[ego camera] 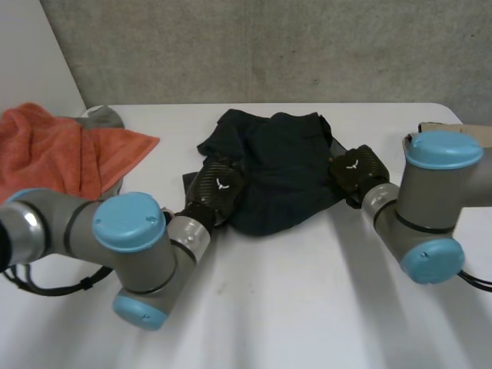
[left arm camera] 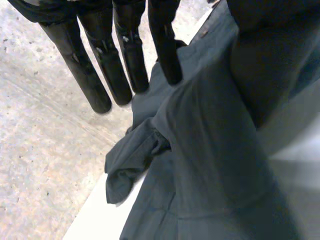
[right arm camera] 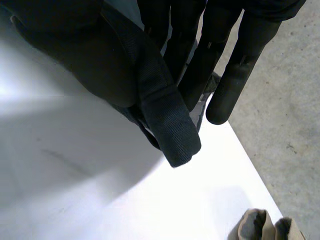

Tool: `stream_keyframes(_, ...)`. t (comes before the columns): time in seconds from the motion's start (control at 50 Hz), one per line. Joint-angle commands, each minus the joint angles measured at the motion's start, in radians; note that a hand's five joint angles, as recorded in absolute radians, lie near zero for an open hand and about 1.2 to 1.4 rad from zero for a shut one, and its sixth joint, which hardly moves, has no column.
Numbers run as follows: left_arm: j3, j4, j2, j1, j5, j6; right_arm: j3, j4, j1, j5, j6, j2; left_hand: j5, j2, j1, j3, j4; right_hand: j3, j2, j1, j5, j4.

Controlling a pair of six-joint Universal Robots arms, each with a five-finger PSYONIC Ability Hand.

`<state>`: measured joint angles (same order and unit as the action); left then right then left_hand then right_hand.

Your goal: Fold the laundry.

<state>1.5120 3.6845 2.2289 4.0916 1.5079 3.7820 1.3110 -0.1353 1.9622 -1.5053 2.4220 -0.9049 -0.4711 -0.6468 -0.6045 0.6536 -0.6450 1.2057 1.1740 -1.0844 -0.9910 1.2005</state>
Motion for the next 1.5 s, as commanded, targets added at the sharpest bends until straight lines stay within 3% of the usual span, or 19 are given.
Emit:
stream_keyframes(0.02,0.128,-0.023,-0.135,0.004,0.023,-0.001,0.142,0.049,-0.019,0.008,0.008,-0.103,0.100,0.101,0.059,-0.108,0.100,0.191,0.222,-0.312,-0.231,0.196)
stream_keyframes(0.14,0.171,-0.011,-0.163,0.026,0.147,-0.007,0.182,0.126,-0.065,0.043,0.107,-0.109,0.097,0.099,0.056,-0.105,0.097,0.191,0.222,-0.312,-0.231,0.196)
stream_keyframes(0.28,0.203,-0.026,-0.176,0.087,0.169,-0.022,0.186,0.175,-0.114,0.123,0.245,-0.112,0.080,0.081,0.039,-0.088,0.079,0.191,0.222,-0.312,-0.231,0.196)
stream_keyframes(0.4,0.232,-0.103,-0.230,0.090,0.146,-0.125,0.186,0.195,-0.120,0.169,0.307,-0.114,0.071,0.072,0.030,-0.079,0.070,0.191,0.222,-0.312,-0.231,0.196)
stream_keyframes(0.5,0.240,-0.262,-0.264,0.098,0.055,-0.266,0.188,0.195,-0.118,0.192,0.322,-0.114,0.056,0.058,0.015,-0.064,0.056,0.191,0.222,-0.312,-0.231,0.196)
stream_keyframes(0.58,0.257,-0.334,-0.285,0.111,0.023,-0.315,0.189,0.195,-0.118,0.195,0.324,-0.114,0.048,0.049,0.006,-0.055,0.047,0.191,0.222,-0.312,-0.231,0.196)
stream_keyframes(0.78,0.254,-0.272,-0.264,0.154,-0.017,-0.321,0.191,0.194,-0.118,0.195,0.322,-0.114,-0.038,-0.036,-0.079,0.030,-0.038,0.191,0.222,-0.312,-0.231,0.196)
stream_keyframes(1.06,0.154,-0.236,-0.095,0.171,-0.031,-0.308,0.200,0.191,-0.120,0.197,0.324,-0.115,-0.313,-0.312,-0.355,0.306,-0.314,0.191,0.222,-0.312,-0.231,0.196)
stream_keyframes(1.08,0.151,-0.236,-0.092,0.171,-0.031,-0.308,0.200,0.191,-0.120,0.197,0.324,-0.117,-0.354,-0.353,-0.395,0.346,-0.355,0.191,0.222,-0.312,-0.231,0.196)
stream_keyframes(1.12,0.142,-0.235,-0.091,0.171,-0.031,-0.308,0.208,0.189,-0.120,0.197,0.322,-0.126,-0.700,-0.699,-0.741,0.692,-0.701,0.191,0.222,-0.312,-0.231,0.196)
stream_keyframes(1.22,0.123,-0.256,-0.112,0.165,-0.018,-0.306,0.217,0.194,-0.120,0.195,0.309,-0.166,-0.751,-0.749,-0.792,0.743,-0.751,0.191,0.222,-0.312,-0.231,0.196)
stream_keyframes(1.32,0.140,-0.397,-0.273,0.151,-0.015,-0.277,0.217,0.249,-0.114,0.188,0.240,-0.265,-0.751,-0.749,-0.792,0.743,-0.751,0.191,0.222,-0.312,-0.231,0.196)
stream_keyframes(1.5,0.217,-0.877,-0.590,0.061,-0.009,-0.182,0.267,0.657,-0.105,0.136,-0.174,-0.515,-0.751,-0.749,-0.792,0.743,-0.751,0.191,0.222,-0.312,-0.231,0.196)
